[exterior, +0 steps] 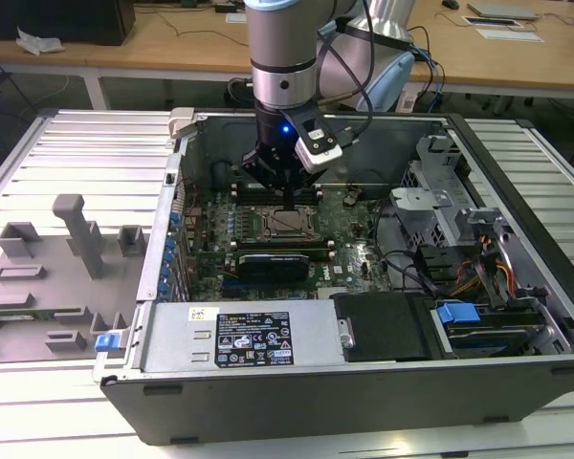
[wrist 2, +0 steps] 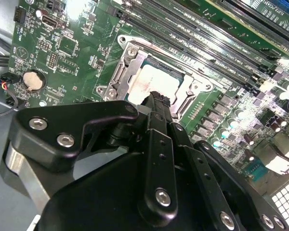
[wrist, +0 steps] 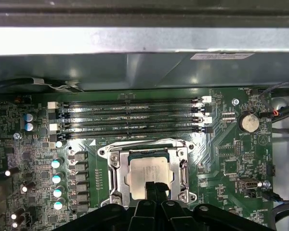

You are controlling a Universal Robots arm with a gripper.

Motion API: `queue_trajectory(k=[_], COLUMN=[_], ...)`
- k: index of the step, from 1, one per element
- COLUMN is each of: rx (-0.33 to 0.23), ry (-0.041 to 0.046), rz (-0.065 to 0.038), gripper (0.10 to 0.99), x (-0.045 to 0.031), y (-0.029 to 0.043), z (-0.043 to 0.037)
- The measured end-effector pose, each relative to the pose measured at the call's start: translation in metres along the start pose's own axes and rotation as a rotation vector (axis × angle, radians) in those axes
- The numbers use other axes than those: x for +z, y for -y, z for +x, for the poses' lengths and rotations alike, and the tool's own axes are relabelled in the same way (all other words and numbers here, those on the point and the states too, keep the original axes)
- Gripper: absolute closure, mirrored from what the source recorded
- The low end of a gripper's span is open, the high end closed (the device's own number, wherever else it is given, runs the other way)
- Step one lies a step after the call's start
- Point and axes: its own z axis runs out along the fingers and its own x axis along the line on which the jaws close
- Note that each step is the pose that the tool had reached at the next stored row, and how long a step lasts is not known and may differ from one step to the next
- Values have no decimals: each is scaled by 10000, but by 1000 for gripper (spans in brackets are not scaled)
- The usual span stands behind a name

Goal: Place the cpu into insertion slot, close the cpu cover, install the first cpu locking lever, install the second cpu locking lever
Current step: 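Install the second cpu locking lever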

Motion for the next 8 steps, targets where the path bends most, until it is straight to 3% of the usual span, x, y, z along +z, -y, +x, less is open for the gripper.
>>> queue_trajectory(k=[8], rx=[0], ry=[0], rz=[2], gripper=[980], x=[0], y=[0], z=[0])
